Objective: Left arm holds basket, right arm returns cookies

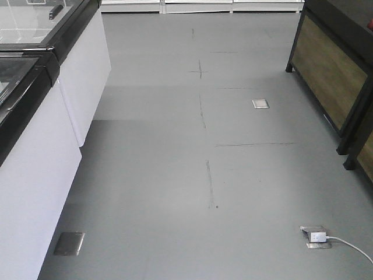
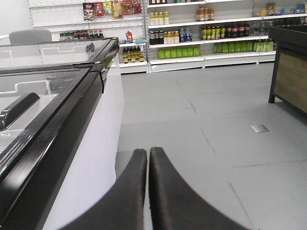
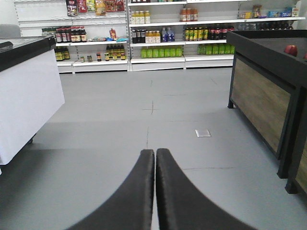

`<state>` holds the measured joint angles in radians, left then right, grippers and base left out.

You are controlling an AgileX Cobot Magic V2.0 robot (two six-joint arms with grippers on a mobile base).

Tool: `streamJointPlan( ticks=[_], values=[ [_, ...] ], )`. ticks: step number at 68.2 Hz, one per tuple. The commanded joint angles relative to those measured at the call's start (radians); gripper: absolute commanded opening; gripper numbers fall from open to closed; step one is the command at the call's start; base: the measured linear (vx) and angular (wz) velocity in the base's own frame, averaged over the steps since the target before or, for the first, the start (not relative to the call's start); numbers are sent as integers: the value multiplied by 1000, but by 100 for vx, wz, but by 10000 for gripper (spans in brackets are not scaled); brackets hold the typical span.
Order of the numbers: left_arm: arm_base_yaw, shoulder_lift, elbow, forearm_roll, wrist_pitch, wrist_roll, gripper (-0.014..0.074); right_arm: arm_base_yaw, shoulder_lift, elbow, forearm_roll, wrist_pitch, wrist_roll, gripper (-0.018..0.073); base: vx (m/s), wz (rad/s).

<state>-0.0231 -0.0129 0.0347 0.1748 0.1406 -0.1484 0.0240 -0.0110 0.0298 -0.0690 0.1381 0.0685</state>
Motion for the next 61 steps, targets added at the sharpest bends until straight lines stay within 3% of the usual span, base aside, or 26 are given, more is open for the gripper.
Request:
streamJointPlan(
  ticks=[1,16,35,51,61],
  values=[
    [0,5,4,-1,-71,-1,-8,1,-9,-1,-8,-71,0,-8,0,0],
    [0,5,2,34,-88,-1,-8,1,-9,-1,-8,-71,0,-8,0,0],
    [0,5,-9,14,-197,-6,-8,1,-9,-1,-8,-71,0,-8,0,0],
    [0,72,-134,-1,-173,-5,-8,1,-9,-1,-8,-71,0,-8,0,0],
    [0,167,-257,-1,-75,-2,-8,1,-9,-1,-8,-71,0,-8,0,0]
  ],
)
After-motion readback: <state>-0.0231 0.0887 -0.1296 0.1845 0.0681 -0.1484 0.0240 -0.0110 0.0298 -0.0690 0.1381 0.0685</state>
